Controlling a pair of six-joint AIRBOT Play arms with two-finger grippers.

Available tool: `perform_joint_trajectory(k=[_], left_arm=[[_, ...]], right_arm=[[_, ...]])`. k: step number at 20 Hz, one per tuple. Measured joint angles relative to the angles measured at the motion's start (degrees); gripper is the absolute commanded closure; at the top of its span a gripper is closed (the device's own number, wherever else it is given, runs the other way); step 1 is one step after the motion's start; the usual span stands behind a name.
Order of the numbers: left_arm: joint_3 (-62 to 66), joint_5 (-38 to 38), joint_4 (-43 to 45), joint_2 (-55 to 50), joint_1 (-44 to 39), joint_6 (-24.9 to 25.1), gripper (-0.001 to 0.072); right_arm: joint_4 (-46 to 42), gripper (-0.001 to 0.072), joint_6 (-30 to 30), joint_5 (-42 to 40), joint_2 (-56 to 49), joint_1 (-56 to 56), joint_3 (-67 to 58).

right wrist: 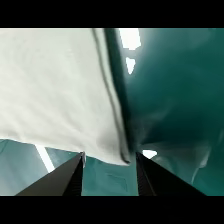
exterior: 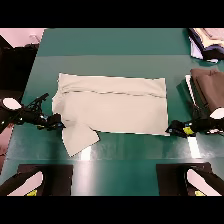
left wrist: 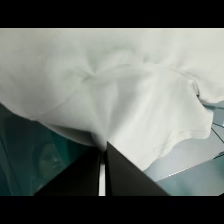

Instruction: Fold the shirts.

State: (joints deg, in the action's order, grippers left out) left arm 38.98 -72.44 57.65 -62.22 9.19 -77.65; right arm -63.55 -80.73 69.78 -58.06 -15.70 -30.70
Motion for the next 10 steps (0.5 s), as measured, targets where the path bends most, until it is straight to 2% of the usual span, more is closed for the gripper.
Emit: perform_joint_trajectory(k=[2, 3, 4, 10], left_arm=[[0.0, -0.02, 0.0, 0.0, 0.0, 0.07, 0.0683], [0.0, -0.04, 0.02, 0.0, 0.0, 0.13, 0.0683], [0.0, -0.09, 0.02, 0.0, 0.0, 0.2, 0.0683], [0.24, -3.32, 0.85, 1.92, -0.02, 1.31, 0.0686]], right_arm=[[0.2, 0.0493, 0.13, -0.74, 0.0, 0.76, 0.37], [0.13, 0.0673, 0.2, -1.03, 0.0, 1.03, 0.48], [0.09, 0.0699, 0.26, -1.22, -0.02, 1.16, 0.57], [-2.05, 0.0701, 1.4, 4.26, 0.55, 1.49, -1.62]])
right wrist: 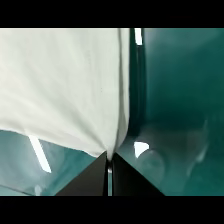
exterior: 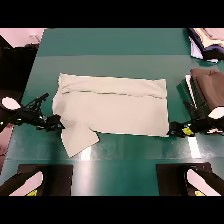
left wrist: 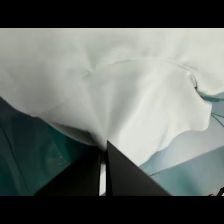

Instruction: Fold the shirts.

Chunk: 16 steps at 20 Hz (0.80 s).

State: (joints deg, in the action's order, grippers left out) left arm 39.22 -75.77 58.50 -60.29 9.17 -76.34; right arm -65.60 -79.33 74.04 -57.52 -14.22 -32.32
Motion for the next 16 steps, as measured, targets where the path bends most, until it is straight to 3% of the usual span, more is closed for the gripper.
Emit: perform_joint_trajectory(k=[6, 9, 12, 16], left_arm=[[0.07, -11.5, -0.61, 12.44, -0.04, -1.14, 0.0685], [0.09, -15.47, -3.39, 17.25, -0.04, -2.58, 0.0684], [0.26, -14.34, -4.83, 19.21, -0.04, -3.3, 0.0684], [2.89, -5.99, -5.29, 19.52, -0.04, -3.54, 0.0684]], right_arm=[[-13.6, 0.0702, 0.26, 14.27, 7.93, -0.15, -8.87], [-16.65, 0.0702, 0.26, 17.53, 12.2, -0.17, -12.04], [-16.48, 0.0702, -0.02, 16.31, 13.84, -0.17, -14.49], [-13.0, 0.0702, -0.92, 12.66, 9.42, 0.15, -19.17]])
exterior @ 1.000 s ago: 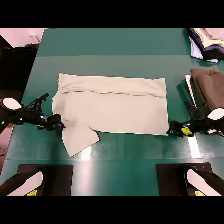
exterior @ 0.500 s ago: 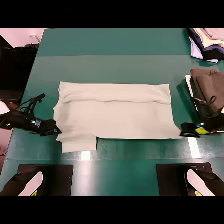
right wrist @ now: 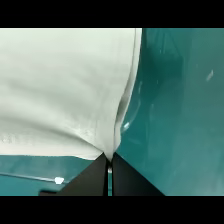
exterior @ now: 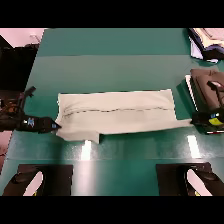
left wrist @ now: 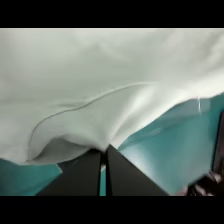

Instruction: Fold the shirts.

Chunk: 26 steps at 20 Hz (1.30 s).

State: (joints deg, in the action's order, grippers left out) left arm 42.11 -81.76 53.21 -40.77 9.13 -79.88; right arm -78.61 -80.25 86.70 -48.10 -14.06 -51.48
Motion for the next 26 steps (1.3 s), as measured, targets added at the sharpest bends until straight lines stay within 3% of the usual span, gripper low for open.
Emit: perform_joint_trajectory(k=[12, 13, 14, 15, 16, 21, 22, 23, 24, 26], left_arm=[[12.31, 20.46, 0.31, -19.74, -0.04, 3.32, 0.0681], [13.33, 22.27, 0.24, -21.9, -0.02, 3.48, 0.0631], [14.25, 24.06, -0.09, -23.89, -0.02, 3.54, 0.0319], [15.26, 25.92, -0.42, -26.03, 0.04, 3.56, 0.0145], [16.26, 27.32, -1.07, -27.82, 0.11, 3.54, 0.0156], [21.05, 29.33, -2.82, -33.46, 0.04, 3.45, 0.0158], [21.68, 28.17, -3.13, -33.81, 0.04, 3.45, 0.0261], [22.14, 26.71, -3.3, -34.16, 0.02, 3.48, 0.05], [22.43, 25.05, -3.32, -34.36, 0.02, 3.5, 0.0674], [22.86, 22.14, -3.58, -34.62, 0.02, 4.5, 0.0682]], right_arm=[[2.54, 0.0699, -4.07, -9.81, -25.62, 8.33, -16.09], [2.6, 0.0693, -4.79, -10.95, -27.32, 8.87, -17.29], [2.67, 0.0595, -5.77, -12.17, -28.92, 9.44, -18.45], [3.04, 0.0348, -6.58, -13.99, -30.47, 9.77, -19.65], [4.13, 0.0129, -7.3, -15.85, -31.85, 9.88, -20.74], [15.13, 0.0114, -6.51, -20.22, -36.22, 7.63, -24.76], [16.63, 0.0114, -5.44, -19.1, -36.57, 6.69, -24.98], [17.4, 0.0114, -4.11, -17.35, -36.83, 5.4, -24.98], [18.12, 0.0114, -2.84, -15.76, -37.0, 3.96, -24.61], [19.26, 0.0114, -0.35, -12.0, -37.16, 1.03, -22.86]])
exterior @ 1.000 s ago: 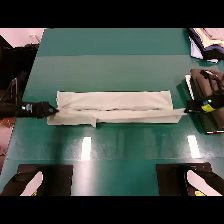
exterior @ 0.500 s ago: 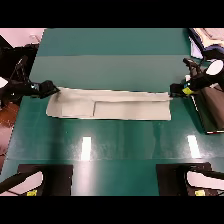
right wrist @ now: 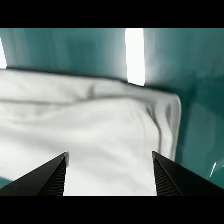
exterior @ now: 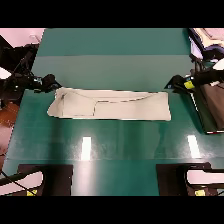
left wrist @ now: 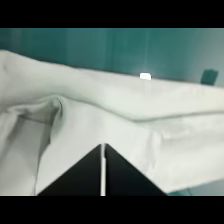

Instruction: Fold the shirts.

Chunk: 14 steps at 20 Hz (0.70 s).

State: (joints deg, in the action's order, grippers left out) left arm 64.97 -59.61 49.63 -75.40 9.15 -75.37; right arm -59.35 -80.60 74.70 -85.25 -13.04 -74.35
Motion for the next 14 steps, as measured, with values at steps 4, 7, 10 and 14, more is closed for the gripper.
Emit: perform_joint_trajectory(k=[4, 7, 10, 14], left_arm=[[0.31, -4.15, -0.22, -0.24, -0.07, 1.9, 0.0682], [0.37, -5.7, -0.37, -0.26, -1.42, 2.45, 0.0682], [0.37, -5.75, -0.55, -0.28, -4.72, 2.64, 0.0682], [0.37, -2.99, -0.59, -0.28, -10.16, 2.75, 0.0683]], right_arm=[[0.94, 0.0114, 3.91, 2.91, 0.44, -5.51, 6.93], [3.06, 0.0167, 7.67, 1.77, 0.24, -8.24, 12.48], [9.14, 0.021, 12.17, -0.17, -1.4, -9.51, 16.35], [15.63, 0.0482, 15.87, -2.01, -4.02, -7.74, 18.27]])
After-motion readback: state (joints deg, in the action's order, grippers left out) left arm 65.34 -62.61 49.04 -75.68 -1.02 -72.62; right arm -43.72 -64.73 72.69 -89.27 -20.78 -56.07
